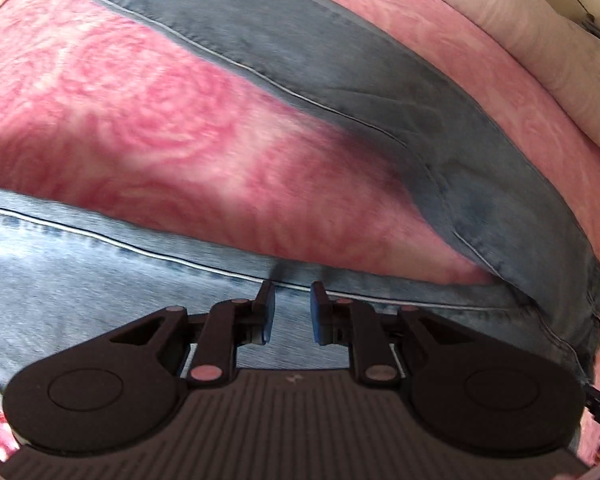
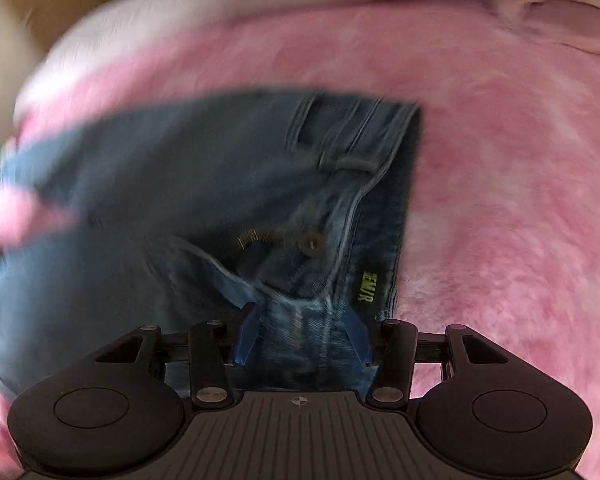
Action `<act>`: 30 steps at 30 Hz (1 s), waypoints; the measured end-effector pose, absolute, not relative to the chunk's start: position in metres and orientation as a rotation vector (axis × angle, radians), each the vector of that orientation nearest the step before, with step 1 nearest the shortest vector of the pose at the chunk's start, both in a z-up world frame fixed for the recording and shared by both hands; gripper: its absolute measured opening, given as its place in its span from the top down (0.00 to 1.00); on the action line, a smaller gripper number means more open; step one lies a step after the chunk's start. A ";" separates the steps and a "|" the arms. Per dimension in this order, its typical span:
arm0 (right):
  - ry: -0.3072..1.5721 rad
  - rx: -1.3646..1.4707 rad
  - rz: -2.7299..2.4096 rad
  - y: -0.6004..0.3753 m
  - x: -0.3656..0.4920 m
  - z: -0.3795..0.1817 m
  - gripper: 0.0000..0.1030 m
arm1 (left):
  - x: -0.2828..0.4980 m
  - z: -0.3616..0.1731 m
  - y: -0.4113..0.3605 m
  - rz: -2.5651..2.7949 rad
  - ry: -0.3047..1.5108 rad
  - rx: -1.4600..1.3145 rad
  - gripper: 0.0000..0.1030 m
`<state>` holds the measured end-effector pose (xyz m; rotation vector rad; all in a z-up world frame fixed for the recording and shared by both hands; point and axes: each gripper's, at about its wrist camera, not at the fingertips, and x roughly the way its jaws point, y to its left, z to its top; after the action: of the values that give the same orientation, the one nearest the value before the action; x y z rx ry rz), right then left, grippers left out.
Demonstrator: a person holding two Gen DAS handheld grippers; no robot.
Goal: Fold clothes
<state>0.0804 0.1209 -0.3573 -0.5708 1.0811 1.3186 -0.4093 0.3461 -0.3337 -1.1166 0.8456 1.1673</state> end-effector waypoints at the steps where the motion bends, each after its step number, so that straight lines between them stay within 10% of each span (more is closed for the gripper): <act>1: 1.075 -0.582 1.337 0.121 0.082 -0.364 0.50 | -0.408 -0.333 0.345 1.166 0.845 -1.111 0.86; 4: 1.117 -0.506 1.340 0.110 0.090 -0.367 0.53 | -0.407 -0.332 0.342 1.172 0.837 -1.115 0.85; 7: 1.266 -0.380 1.319 0.097 0.104 -0.364 0.79 | -0.408 -0.332 0.338 1.175 0.819 -1.149 0.85; 15: 1.524 0.013 1.195 0.076 0.131 -0.378 0.78 | -0.397 -0.338 0.324 1.060 0.802 -1.189 0.84; 30: 1.058 -0.222 1.287 0.101 0.086 -0.269 0.97 | -0.368 -0.347 0.320 1.016 0.794 -1.206 0.84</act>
<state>0.0855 0.1006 -0.2686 -0.2221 1.0581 1.2865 -0.3681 0.3199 -0.3467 -1.2064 0.7943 1.0160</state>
